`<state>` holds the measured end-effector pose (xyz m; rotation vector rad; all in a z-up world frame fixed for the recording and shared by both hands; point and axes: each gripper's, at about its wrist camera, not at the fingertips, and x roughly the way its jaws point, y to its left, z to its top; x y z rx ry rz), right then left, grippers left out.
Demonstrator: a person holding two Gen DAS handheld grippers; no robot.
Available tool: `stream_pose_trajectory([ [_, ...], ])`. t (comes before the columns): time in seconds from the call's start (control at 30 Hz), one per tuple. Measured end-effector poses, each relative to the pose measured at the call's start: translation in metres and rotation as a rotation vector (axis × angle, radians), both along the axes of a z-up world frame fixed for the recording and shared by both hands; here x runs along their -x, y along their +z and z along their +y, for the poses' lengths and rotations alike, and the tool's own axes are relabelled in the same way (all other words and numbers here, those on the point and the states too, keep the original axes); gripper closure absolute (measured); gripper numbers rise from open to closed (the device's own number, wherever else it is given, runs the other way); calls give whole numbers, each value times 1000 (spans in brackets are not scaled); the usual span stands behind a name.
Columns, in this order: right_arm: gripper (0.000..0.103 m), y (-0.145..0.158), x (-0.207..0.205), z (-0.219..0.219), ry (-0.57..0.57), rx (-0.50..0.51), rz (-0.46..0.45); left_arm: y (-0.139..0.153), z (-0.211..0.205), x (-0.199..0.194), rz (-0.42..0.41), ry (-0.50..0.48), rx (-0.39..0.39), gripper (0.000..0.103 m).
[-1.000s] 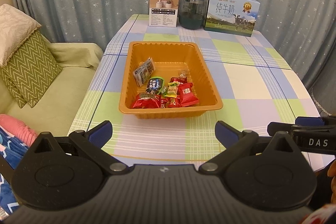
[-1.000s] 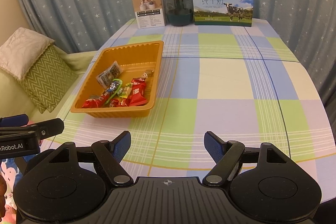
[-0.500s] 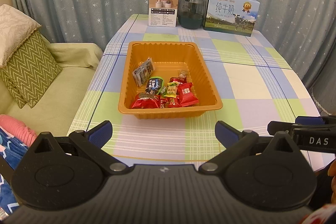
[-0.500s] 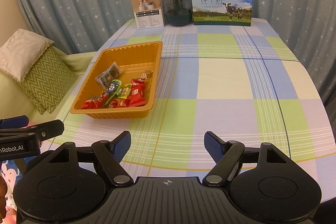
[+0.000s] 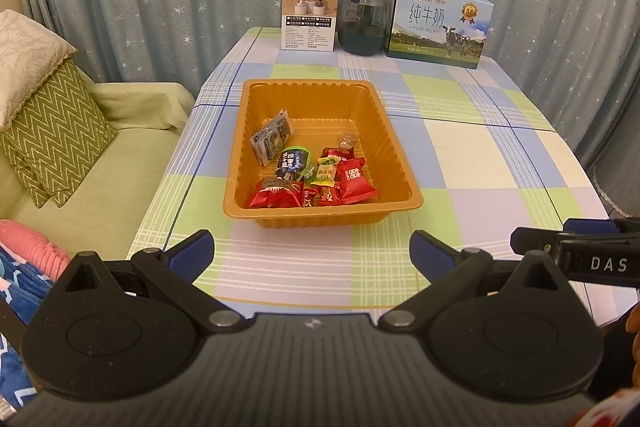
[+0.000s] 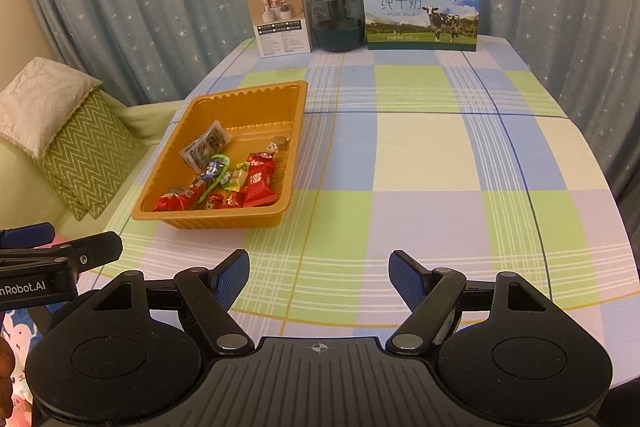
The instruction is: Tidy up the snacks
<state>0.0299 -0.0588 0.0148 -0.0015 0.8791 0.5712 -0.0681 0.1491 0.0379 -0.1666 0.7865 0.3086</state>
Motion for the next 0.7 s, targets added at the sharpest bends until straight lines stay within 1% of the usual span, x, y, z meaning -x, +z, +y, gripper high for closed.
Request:
stream_pose_trajectory([
  [0.7,26,1,-2,0,0,0,-1,1,1,-3,-1,-6,-2,0],
])
